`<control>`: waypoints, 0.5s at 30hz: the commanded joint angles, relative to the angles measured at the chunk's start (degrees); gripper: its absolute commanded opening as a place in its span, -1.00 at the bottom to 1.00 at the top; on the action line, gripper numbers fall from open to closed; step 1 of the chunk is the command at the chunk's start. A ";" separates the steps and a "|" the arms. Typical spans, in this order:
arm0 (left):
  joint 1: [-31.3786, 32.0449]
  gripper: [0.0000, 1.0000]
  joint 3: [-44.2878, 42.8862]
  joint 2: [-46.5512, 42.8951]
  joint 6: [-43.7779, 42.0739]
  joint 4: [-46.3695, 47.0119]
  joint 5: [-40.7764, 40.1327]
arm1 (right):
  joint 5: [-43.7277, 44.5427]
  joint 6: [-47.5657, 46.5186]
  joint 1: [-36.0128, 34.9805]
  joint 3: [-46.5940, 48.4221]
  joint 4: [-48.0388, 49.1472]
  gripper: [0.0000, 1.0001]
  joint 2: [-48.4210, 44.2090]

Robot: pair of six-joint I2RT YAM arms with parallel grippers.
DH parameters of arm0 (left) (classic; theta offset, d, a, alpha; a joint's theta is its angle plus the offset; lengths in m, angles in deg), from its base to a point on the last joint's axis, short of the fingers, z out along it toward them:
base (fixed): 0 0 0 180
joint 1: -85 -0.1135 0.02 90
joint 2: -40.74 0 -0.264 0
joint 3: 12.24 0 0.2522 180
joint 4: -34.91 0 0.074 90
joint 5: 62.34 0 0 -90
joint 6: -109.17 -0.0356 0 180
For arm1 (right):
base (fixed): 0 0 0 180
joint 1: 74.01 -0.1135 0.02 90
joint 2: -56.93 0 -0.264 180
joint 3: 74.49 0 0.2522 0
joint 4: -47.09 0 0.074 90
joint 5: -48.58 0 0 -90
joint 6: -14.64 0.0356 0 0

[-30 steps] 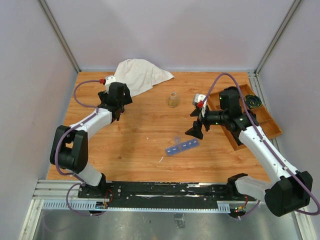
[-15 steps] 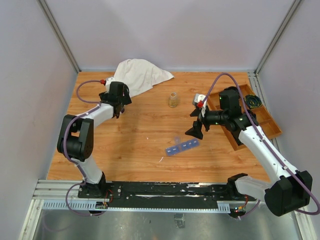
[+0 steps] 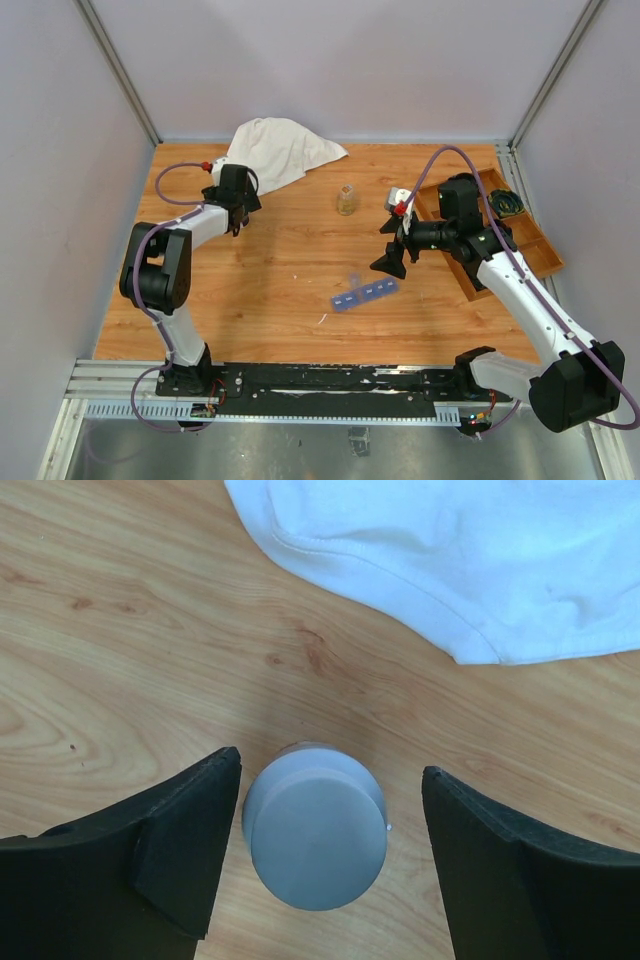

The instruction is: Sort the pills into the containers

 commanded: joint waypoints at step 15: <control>-0.74 0.48 -1.96 1.94 0.36 -0.27 1.17 | -1.99 -0.68 0.68 -0.18 0.20 0.99 0.01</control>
